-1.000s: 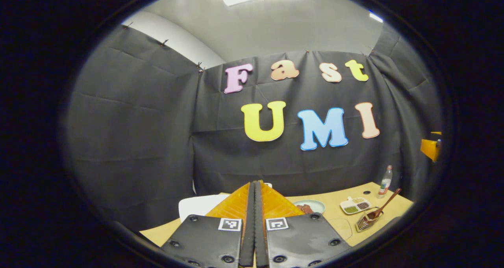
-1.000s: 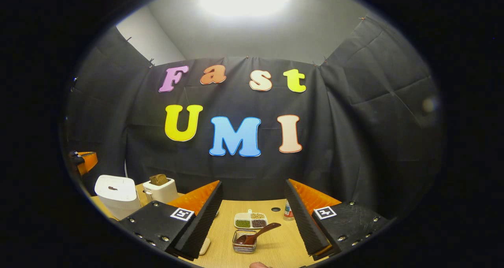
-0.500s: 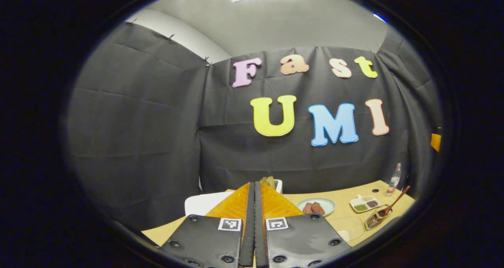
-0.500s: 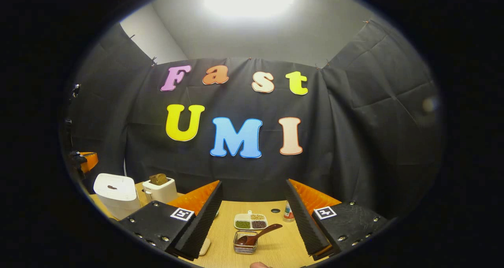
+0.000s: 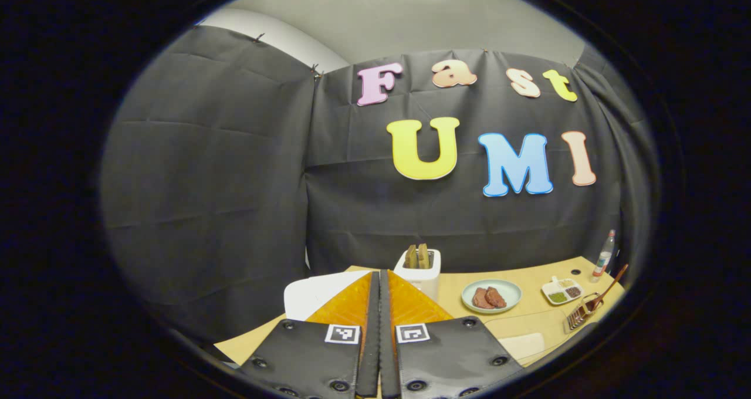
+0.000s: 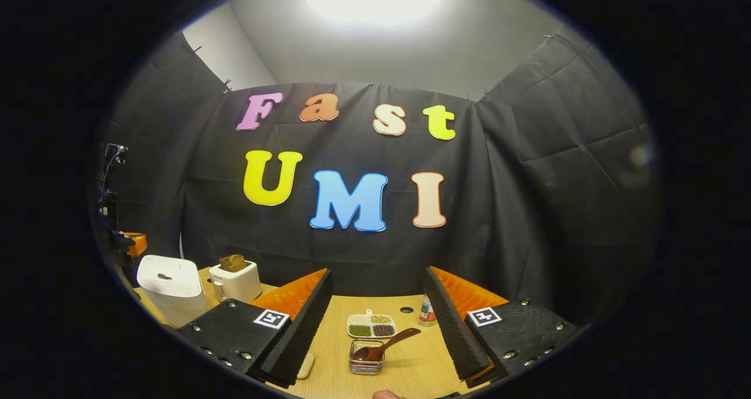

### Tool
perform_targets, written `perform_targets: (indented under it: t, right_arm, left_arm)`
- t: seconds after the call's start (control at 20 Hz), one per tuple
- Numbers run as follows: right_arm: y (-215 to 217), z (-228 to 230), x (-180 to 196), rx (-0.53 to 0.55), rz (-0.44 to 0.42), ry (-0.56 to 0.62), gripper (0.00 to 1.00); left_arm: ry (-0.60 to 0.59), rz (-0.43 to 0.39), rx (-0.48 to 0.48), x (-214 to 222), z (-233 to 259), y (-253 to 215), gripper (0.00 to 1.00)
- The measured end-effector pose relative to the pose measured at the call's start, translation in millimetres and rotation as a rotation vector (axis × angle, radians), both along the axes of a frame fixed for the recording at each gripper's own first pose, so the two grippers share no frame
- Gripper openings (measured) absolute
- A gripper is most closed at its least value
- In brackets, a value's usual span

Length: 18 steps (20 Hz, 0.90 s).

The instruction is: Close the left gripper, press the button to open the rice cooker; take a wooden spoon from the chopstick holder with the right hand, scoop a spoonful of rice and pour it into the rice cooker, then put the wooden spoon back into the chopstick holder.

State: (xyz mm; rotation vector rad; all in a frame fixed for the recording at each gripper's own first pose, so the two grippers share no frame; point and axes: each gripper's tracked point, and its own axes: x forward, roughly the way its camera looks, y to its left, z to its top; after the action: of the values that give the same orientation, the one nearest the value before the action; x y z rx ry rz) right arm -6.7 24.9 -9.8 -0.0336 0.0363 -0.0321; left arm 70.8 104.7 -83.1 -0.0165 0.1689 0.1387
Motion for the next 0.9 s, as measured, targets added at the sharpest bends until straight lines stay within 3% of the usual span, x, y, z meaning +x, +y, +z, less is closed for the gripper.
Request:
perform_targets:
  t: [0.35, 0.5, 0.9]
  right_arm:
    - [-1, -5, -7, -0.035, -0.020, 0.018, 0.95]
    - [-6, -7, -7, -0.040, -0.031, 0.029, 0.95]
    - [-13, -12, -7, -0.052, -0.042, 0.047, 0.95]
  left_arm:
    - [0.120, -0.015, -0.085, 26, -57, 9, 0.06]
    - [0.168, -0.002, -0.118, 31, -82, 15, 0.11]
    - [0.241, -0.017, -0.077, 35, -121, 11, 0.08]
